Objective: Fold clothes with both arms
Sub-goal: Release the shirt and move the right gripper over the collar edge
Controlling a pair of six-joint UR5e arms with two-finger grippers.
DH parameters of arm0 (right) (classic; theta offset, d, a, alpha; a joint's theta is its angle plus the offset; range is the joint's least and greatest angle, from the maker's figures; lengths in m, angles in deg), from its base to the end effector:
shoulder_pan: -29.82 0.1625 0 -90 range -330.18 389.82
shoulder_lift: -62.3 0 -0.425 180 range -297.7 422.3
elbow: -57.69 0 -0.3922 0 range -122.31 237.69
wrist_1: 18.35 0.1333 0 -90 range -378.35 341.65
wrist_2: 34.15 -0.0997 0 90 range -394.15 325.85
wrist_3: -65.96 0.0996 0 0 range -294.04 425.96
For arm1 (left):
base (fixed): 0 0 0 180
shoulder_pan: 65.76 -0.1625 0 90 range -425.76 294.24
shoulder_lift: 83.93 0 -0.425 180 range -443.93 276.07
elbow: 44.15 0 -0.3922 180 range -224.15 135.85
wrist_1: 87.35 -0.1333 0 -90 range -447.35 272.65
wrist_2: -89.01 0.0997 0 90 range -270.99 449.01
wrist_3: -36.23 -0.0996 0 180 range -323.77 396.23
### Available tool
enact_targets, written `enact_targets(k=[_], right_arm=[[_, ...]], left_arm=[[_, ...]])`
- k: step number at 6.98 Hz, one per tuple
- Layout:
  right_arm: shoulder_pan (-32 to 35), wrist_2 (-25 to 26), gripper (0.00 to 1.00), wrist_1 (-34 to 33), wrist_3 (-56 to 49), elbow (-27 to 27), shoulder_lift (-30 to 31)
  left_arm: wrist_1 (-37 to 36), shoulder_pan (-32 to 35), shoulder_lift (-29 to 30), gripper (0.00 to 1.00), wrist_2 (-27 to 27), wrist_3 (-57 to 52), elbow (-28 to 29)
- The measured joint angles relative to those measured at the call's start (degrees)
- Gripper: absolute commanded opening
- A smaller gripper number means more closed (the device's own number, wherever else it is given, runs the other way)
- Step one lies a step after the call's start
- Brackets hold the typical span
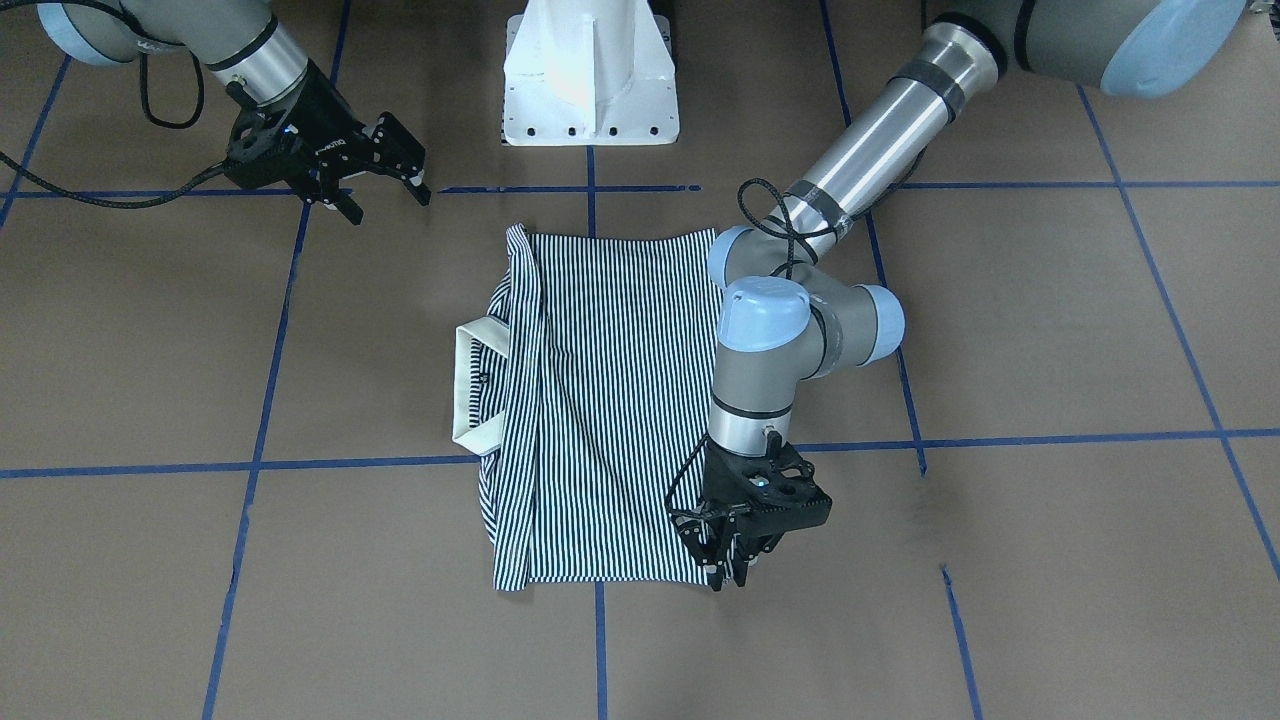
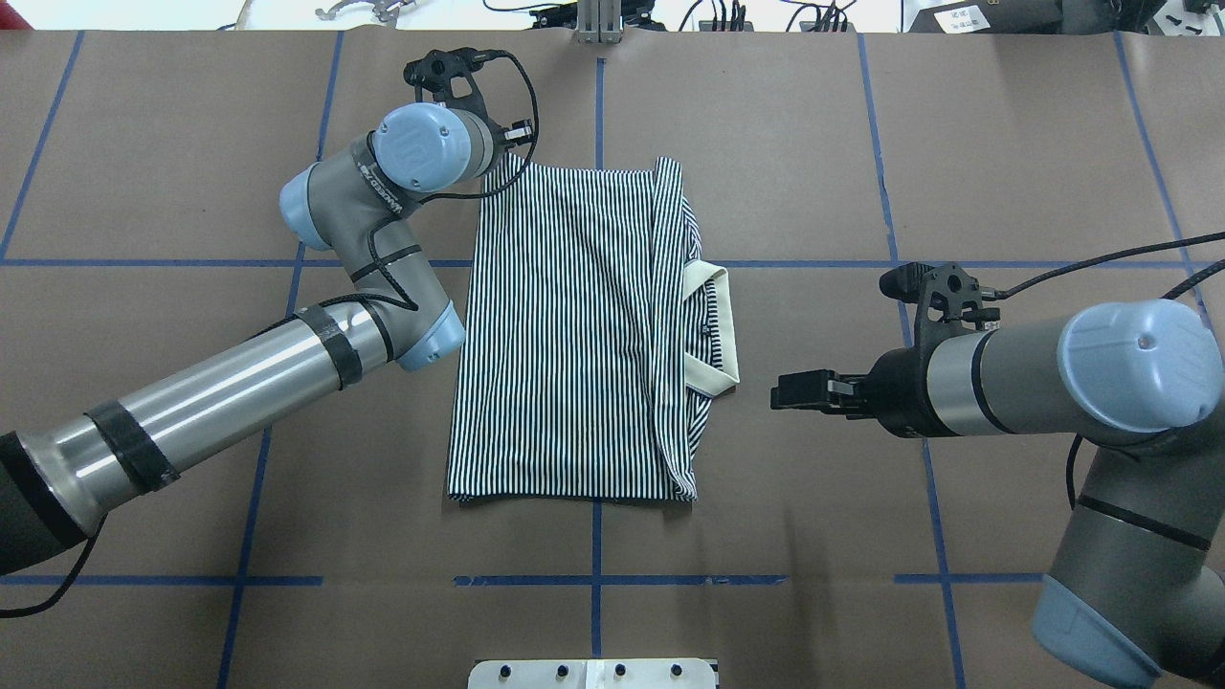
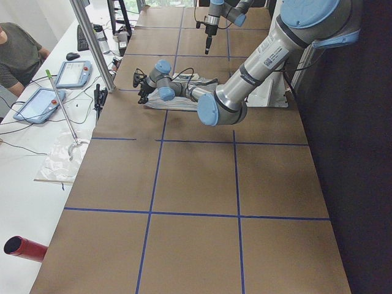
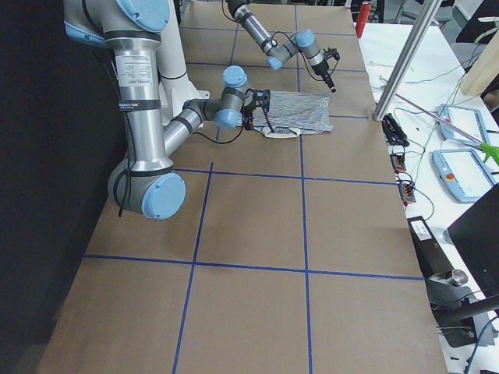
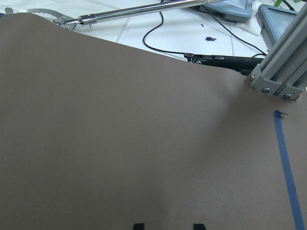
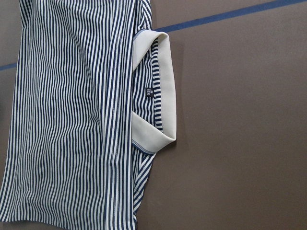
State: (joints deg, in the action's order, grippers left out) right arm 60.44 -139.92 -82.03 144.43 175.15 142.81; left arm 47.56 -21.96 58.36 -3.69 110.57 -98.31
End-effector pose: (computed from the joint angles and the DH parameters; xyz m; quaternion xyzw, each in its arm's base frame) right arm -0.3882 -0.3532 0.3000 0.0778 -0.5268 0.0689 0.8436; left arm 0.5227 -0.6794 0.2716 0.2354 0.4530 -0.1974 0.8369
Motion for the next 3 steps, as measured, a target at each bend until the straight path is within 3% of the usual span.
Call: enact_targets(k=[3], right_arm=[[-1.36, 3.09, 1.00, -24.86, -9.34, -6.94, -18.34]], left_arm=[[-6.62, 1.30, -9.85, 1.00, -5.02, -2.58, -16.55]])
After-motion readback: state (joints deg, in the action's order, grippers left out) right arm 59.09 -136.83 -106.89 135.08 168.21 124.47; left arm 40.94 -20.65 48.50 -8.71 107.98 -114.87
